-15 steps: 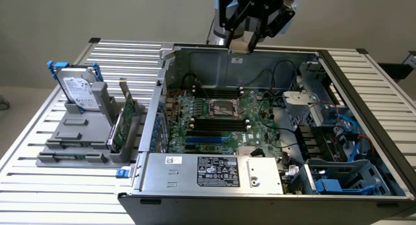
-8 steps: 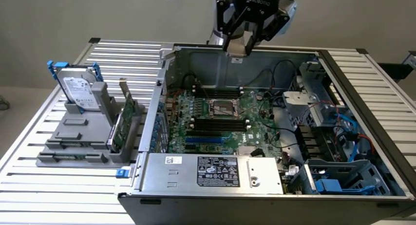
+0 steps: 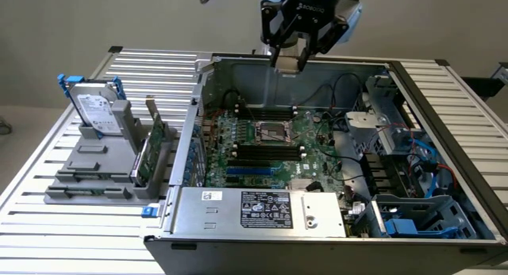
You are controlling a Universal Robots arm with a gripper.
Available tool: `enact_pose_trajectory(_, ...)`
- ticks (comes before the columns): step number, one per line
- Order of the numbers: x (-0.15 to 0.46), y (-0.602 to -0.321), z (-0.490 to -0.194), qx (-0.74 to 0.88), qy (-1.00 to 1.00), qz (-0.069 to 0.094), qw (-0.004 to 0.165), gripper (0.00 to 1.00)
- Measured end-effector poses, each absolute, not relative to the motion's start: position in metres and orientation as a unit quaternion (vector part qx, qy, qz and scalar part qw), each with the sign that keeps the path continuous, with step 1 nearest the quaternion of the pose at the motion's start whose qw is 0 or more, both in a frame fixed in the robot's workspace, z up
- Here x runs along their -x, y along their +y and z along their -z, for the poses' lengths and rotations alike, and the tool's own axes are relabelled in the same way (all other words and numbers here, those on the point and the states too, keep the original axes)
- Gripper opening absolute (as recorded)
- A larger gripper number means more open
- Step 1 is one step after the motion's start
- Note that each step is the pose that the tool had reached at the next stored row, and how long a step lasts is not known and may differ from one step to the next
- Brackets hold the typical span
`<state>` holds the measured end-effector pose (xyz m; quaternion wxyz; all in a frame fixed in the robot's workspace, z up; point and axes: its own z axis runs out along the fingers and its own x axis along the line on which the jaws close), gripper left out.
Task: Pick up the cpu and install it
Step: 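Pick up the cpu and move it towards the insertion slot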
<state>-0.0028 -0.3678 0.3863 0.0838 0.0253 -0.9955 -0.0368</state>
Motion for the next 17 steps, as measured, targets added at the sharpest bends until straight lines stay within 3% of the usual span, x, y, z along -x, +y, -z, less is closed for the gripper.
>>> enact_pose_trajectory(7, 0.014, -0.361, -0.378, -0.025, -0.997, 0.036, 0.068, 0.55)
enact_pose_trajectory(17, 0.013, -0.357, -0.362, -0.025, -0.997, 0.035, 0.065, 0.55)
